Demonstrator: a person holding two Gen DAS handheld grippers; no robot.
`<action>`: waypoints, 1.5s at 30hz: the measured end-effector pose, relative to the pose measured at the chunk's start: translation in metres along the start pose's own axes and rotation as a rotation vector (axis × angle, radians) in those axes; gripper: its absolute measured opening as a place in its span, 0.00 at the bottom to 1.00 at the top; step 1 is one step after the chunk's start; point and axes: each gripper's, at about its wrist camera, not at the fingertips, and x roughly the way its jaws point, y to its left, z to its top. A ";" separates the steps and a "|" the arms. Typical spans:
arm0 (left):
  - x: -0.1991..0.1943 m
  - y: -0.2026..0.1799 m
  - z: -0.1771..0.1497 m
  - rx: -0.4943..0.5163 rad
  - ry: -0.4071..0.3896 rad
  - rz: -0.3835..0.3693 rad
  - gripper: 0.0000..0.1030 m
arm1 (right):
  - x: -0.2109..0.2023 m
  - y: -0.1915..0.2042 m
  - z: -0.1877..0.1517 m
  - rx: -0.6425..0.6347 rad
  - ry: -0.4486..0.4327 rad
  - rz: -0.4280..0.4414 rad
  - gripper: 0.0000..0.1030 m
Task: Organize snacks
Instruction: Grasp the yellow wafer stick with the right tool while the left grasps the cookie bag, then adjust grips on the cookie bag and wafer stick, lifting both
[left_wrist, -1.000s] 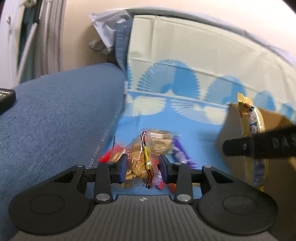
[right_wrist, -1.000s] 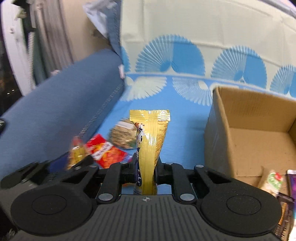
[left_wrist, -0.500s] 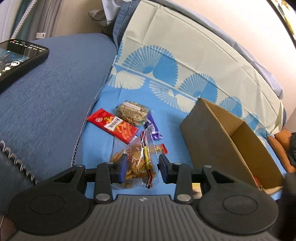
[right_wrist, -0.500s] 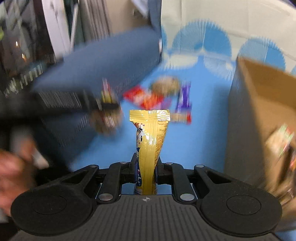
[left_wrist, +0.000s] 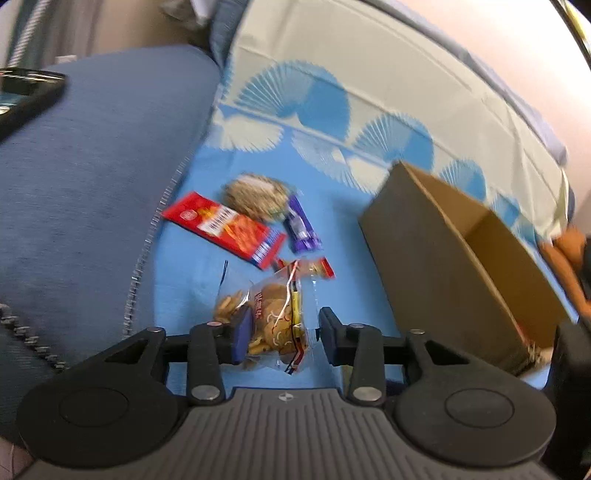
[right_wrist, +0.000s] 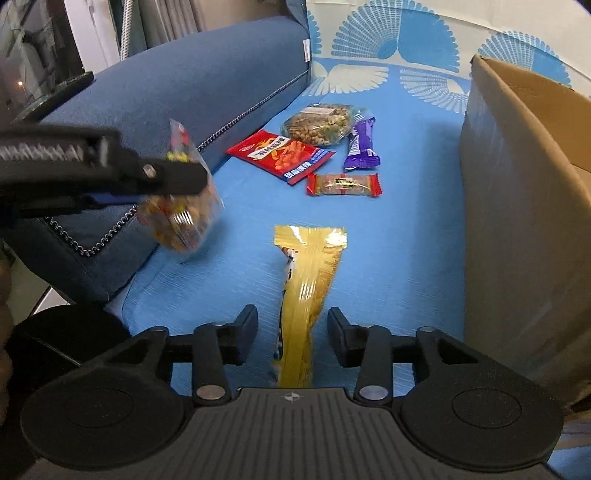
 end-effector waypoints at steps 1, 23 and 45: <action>0.002 -0.001 -0.001 0.004 -0.001 0.001 0.50 | -0.002 -0.001 0.000 0.003 0.002 0.002 0.44; 0.044 0.007 -0.001 -0.055 0.196 -0.021 0.84 | -0.005 -0.005 -0.008 -0.022 0.047 0.001 0.50; 0.052 -0.013 -0.003 0.037 0.222 -0.023 0.85 | -0.009 -0.006 -0.007 -0.015 0.042 -0.013 0.50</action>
